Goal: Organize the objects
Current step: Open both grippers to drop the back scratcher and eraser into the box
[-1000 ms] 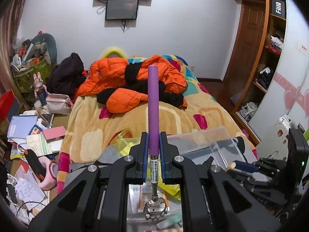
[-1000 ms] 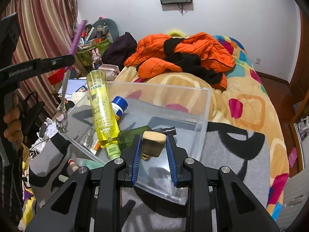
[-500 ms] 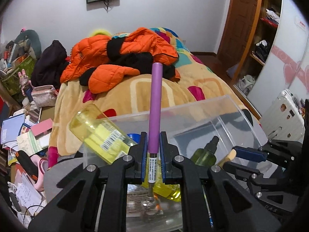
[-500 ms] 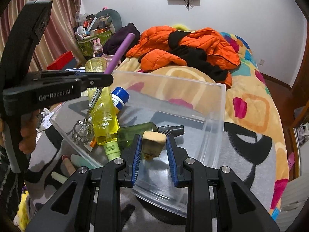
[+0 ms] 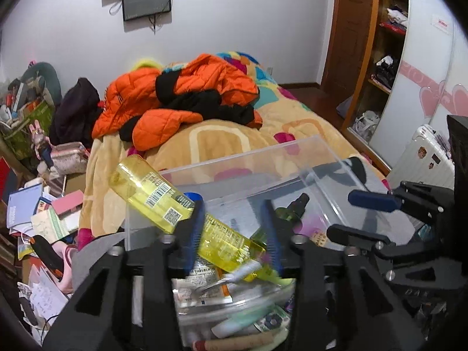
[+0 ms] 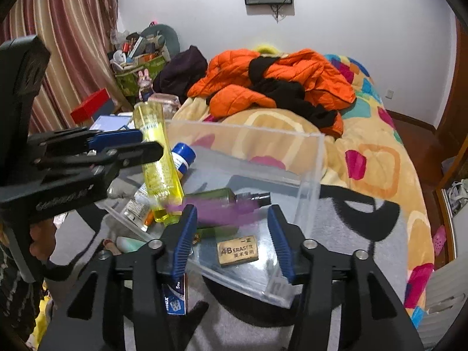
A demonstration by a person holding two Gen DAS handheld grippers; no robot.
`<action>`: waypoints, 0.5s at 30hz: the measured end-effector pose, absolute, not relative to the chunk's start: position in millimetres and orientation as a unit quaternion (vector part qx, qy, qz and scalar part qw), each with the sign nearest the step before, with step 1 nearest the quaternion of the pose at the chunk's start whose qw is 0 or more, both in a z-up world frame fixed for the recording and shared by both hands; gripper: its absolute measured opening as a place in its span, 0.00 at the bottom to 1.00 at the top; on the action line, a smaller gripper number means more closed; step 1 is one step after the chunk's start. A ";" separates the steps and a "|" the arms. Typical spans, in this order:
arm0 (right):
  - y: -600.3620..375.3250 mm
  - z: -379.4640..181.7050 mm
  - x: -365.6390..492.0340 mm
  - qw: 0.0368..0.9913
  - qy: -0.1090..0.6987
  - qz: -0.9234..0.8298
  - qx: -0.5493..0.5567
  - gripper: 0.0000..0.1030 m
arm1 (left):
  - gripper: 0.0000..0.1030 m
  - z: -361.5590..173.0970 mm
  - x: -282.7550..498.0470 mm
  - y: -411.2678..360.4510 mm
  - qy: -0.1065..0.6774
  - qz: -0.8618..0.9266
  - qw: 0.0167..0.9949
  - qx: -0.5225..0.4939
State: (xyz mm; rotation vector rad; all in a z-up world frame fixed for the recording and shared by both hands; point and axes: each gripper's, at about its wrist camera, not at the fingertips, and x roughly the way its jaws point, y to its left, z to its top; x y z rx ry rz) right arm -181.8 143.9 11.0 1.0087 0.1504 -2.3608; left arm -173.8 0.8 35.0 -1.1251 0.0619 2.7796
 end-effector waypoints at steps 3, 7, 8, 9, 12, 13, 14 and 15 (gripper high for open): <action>152.9 20.6 -171.6 0.269 0.055 -0.891 0.361 0.55 | 0.55 46.1 -157.0 1.1 0.026 0.932 0.068 -0.355; 169.0 26.7 -152.6 0.251 0.054 -0.901 0.350 0.64 | 0.70 54.2 -133.7 -1.9 0.030 0.938 0.063 -0.340; 172.7 26.3 -150.6 0.247 0.055 -0.902 0.350 0.64 | 0.74 54.8 -127.6 -2.8 0.032 0.939 0.060 -0.337; 177.2 24.9 -144.9 0.241 0.056 -0.903 0.351 0.64 | 0.76 54.5 -121.5 -3.1 0.036 0.940 0.058 -0.335; 189.2 16.5 -131.0 0.231 0.054 -0.902 0.362 0.65 | 0.82 48.6 -105.6 -7.1 0.040 0.938 0.057 -0.339; 192.5 13.3 -128.0 0.227 0.054 -0.901 0.367 0.65 | 0.82 45.2 -102.0 -7.5 0.041 0.937 0.055 -0.343; 195.2 9.6 -124.2 0.222 0.055 -0.900 0.372 0.65 | 0.82 40.0 -97.9 -8.2 0.042 0.934 0.054 -0.350; 198.5 5.0 -119.7 0.218 0.055 -0.898 0.377 0.65 | 0.82 33.6 -94.4 -8.6 0.044 0.931 0.055 -0.358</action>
